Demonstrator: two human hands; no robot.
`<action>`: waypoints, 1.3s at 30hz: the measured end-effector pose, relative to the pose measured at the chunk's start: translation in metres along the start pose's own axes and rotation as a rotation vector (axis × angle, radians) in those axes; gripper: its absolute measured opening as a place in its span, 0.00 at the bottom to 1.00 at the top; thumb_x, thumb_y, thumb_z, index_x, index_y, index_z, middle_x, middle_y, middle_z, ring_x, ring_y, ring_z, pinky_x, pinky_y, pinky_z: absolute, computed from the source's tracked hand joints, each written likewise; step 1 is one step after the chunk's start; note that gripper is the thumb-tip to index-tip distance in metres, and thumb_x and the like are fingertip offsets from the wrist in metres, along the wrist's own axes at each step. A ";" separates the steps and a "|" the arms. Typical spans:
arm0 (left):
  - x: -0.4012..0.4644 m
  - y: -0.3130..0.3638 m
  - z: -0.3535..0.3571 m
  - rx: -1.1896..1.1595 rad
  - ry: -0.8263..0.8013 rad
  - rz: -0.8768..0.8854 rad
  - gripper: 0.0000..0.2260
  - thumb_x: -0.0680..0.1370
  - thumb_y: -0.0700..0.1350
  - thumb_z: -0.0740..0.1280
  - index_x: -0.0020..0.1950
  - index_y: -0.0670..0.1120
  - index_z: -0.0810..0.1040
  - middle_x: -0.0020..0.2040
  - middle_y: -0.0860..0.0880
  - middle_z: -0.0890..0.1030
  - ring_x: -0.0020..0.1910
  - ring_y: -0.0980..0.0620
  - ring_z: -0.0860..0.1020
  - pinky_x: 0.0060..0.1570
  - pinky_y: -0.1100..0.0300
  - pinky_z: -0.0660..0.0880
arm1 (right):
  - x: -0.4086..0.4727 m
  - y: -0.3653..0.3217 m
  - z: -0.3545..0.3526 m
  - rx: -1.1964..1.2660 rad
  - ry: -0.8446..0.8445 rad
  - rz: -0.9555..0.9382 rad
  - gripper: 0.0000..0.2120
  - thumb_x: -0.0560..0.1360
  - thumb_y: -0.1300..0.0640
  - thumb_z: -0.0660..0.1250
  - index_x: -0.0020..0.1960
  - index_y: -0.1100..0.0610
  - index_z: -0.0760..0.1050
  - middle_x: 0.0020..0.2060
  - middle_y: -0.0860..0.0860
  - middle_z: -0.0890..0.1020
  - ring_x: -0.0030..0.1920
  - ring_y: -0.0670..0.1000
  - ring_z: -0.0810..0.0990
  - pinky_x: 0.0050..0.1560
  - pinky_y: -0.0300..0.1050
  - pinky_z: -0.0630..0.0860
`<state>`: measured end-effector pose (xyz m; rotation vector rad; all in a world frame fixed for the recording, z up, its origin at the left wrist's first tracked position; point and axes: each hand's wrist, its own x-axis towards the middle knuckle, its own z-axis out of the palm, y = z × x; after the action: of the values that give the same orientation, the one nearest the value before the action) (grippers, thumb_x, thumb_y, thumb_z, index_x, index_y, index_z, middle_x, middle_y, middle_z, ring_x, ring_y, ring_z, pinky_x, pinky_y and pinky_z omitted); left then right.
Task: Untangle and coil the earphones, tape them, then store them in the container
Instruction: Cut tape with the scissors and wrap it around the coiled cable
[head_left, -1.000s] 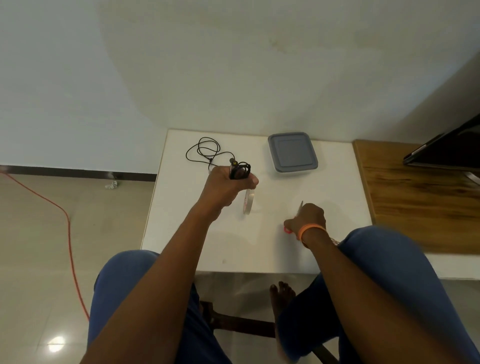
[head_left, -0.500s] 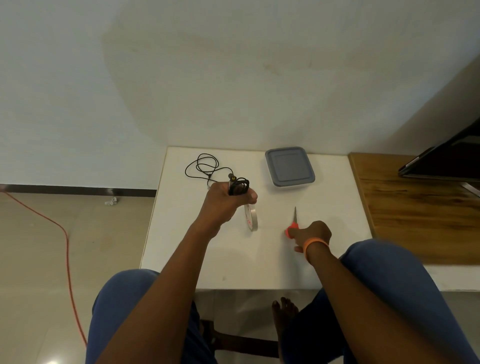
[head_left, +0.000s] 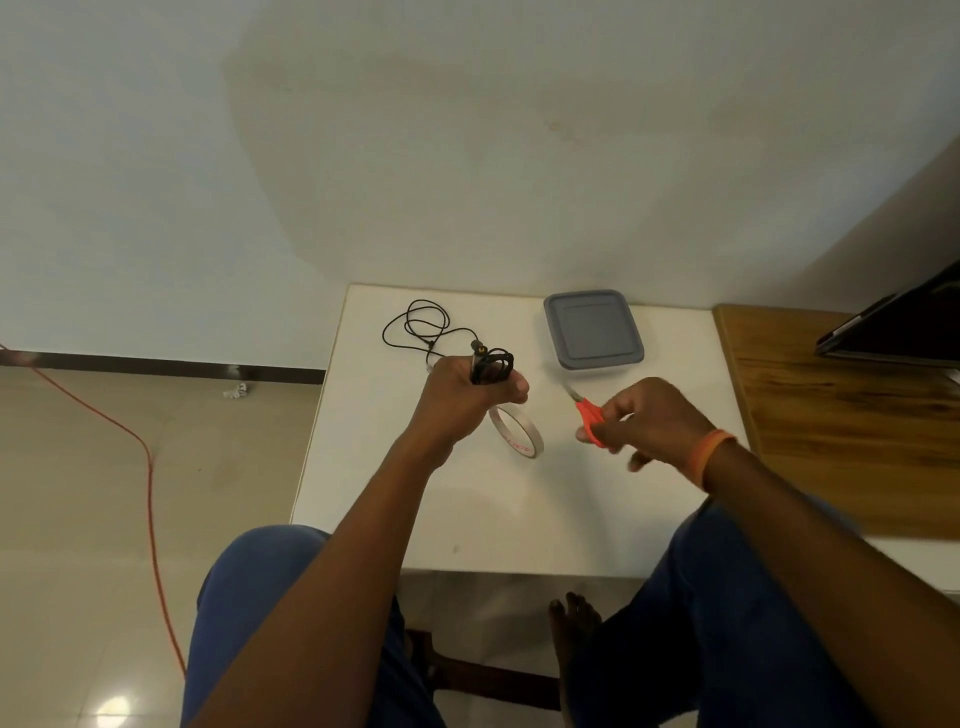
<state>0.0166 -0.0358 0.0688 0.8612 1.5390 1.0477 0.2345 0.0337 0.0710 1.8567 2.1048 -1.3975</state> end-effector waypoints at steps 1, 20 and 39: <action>-0.001 0.000 0.001 0.001 -0.004 0.000 0.06 0.74 0.35 0.70 0.49 0.34 0.83 0.46 0.40 0.85 0.22 0.64 0.73 0.23 0.77 0.64 | 0.000 0.005 -0.005 -0.221 -0.012 -0.027 0.16 0.67 0.46 0.76 0.40 0.59 0.82 0.37 0.54 0.83 0.37 0.53 0.81 0.30 0.38 0.76; -0.005 -0.002 0.010 0.006 0.016 -0.048 0.05 0.75 0.40 0.71 0.49 0.40 0.84 0.46 0.43 0.86 0.23 0.65 0.74 0.44 0.59 0.67 | -0.012 -0.018 0.050 -0.680 0.068 -0.063 0.29 0.64 0.26 0.65 0.38 0.53 0.71 0.30 0.48 0.74 0.30 0.46 0.73 0.32 0.40 0.70; -0.001 -0.007 0.007 -0.019 0.084 -0.074 0.05 0.74 0.44 0.73 0.48 0.44 0.85 0.43 0.48 0.86 0.29 0.62 0.75 0.27 0.65 0.65 | -0.010 -0.022 0.073 -0.557 0.143 -0.004 0.19 0.75 0.38 0.64 0.44 0.55 0.72 0.32 0.48 0.74 0.27 0.45 0.71 0.31 0.36 0.65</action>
<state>0.0231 -0.0381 0.0621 0.7493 1.6161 1.0544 0.1814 -0.0164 0.0456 1.7468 2.2461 -0.5887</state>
